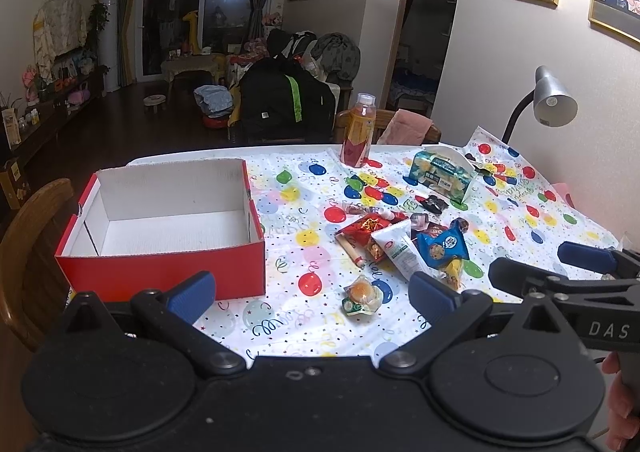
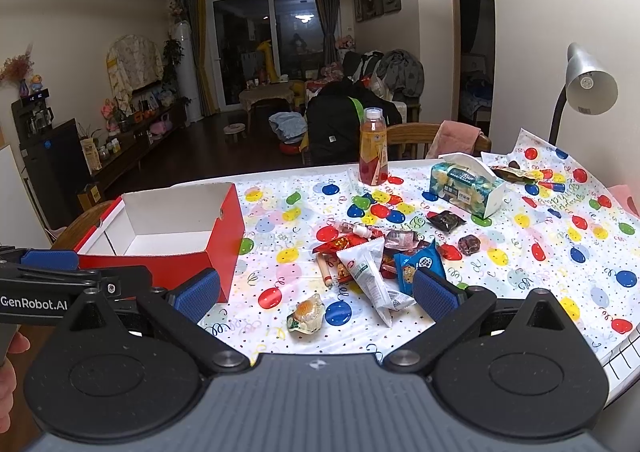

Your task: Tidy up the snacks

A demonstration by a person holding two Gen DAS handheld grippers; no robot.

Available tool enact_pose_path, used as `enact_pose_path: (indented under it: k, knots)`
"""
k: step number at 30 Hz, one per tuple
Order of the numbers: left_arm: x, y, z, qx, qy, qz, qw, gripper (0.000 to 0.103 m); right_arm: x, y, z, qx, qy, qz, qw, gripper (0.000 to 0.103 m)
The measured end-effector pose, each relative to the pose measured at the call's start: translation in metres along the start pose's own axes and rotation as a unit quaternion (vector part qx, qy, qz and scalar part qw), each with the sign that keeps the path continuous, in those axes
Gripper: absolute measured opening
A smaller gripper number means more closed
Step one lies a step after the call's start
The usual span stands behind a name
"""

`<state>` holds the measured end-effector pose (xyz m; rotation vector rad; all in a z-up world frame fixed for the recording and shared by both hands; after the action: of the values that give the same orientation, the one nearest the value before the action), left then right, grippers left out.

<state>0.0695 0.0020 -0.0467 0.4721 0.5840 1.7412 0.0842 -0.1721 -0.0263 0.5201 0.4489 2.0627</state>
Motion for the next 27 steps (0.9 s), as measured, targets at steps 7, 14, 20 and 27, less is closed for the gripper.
enact_pose_path:
  k: [7,14,20,27]
  knots:
    - [0.0,0.0,0.0,0.0,0.0,0.001,1.0,0.103,0.0,0.0,0.0,-0.001,0.0,-0.001,1.0,0.103]
    - [-0.005,0.002,0.002,-0.003,0.0,-0.003,1.0,0.103,-0.004,0.004,0.003,-0.008,0.003,-0.006,1.0,0.103]
    - [-0.014,-0.004,0.005,0.002,0.003,-0.011,0.9999,0.103,-0.01,0.003,0.003,-0.004,0.005,-0.008,1.0,0.103]
    - [-0.031,-0.026,0.005,0.011,-0.008,-0.017,0.9998,0.103,-0.044,-0.011,0.001,0.012,-0.004,-0.02,1.0,0.103]
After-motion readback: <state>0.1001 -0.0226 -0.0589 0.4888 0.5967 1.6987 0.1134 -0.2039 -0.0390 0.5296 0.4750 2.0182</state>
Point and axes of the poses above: each gripper's, at about its wrist camera, not at the fingertips, and y roughly against the way its jaws point, x to its left, z to its top, the point moved 10 cm from there along -y, roughly the way its jaws point, and after that the axes turned 11 degrees about z, right-handed, at the moved point
